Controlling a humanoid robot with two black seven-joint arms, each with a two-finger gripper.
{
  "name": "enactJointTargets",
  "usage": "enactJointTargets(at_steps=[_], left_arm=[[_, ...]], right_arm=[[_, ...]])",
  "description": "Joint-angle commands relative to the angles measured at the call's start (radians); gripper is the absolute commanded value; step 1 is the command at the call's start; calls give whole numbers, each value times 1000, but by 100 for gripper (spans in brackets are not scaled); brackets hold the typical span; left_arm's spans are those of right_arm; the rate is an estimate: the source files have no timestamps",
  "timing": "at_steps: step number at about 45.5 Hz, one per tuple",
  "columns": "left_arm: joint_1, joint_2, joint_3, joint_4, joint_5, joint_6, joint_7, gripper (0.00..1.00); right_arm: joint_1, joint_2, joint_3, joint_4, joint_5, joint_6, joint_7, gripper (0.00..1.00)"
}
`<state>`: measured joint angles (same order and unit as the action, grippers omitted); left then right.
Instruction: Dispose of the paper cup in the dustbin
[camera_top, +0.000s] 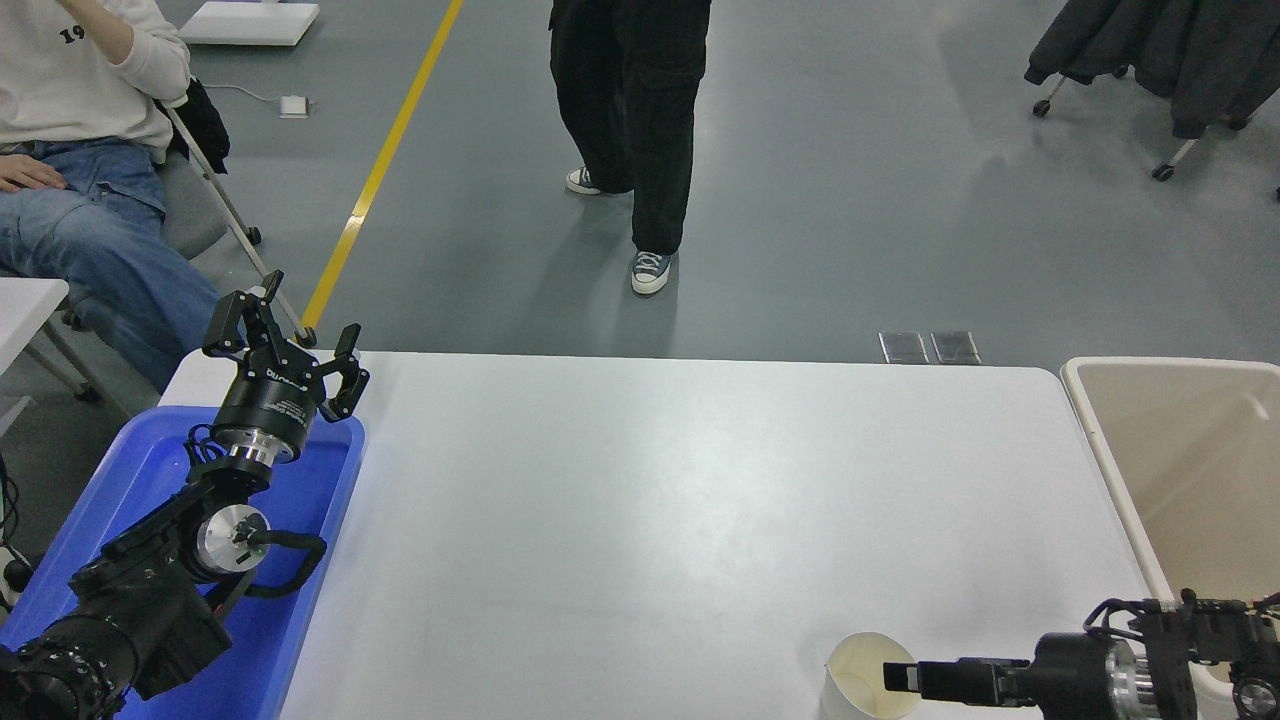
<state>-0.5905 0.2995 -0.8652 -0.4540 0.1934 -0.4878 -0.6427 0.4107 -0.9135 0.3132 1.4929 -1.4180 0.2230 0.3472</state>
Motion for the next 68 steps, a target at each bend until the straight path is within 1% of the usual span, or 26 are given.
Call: enactJointTargets(at_steps=[1,9,18,22,29,32,41,44,47,51,54,64,68], left_arm=[[0,0,0,0,0,0,0,100],[0,0,0,0,0,0,0,100],[1,0,0,0,0,0,0,100],[0,0,0,0,0,0,0,100],[0,1,0,0,0,0,0,100],[0,0,0,0,0,0,0,100],[0,0,0,0,0,0,0,100],[0,0,0,0,0,0,0,100],[0,0,0,0,0,0,0,100],[0,0,0,0,0,0,0,100],[0,0,0,0,0,0,0,100],[0,0,0,0,0,0,0,100],[0,0,0,0,0,0,0,100]], right_arm=[[-16,42,7,-34,-4,-20,15,100],[-16,56,7,-51,-4,-25,15,100],[-21,81,3,-74,-6,-42,33,96],[-21,84,3,-77,-6,-42,35,91],[-21,84,-3,-79,-6,-51,36,86],[-21,84,-8,-79,-7,-57,39,79],[-23,90,-14,-103,-19,-73,39,79],[-21,90,-14,-109,-33,-77,39,76],[-21,91,-14,-115,-33,-77,39,76],[-23,91,-14,-117,-33,-77,39,72],[-23,91,-14,-118,-33,-79,39,71],[-24,93,-19,-131,-35,-96,38,71],[-24,93,-22,-132,-35,-96,38,65]])
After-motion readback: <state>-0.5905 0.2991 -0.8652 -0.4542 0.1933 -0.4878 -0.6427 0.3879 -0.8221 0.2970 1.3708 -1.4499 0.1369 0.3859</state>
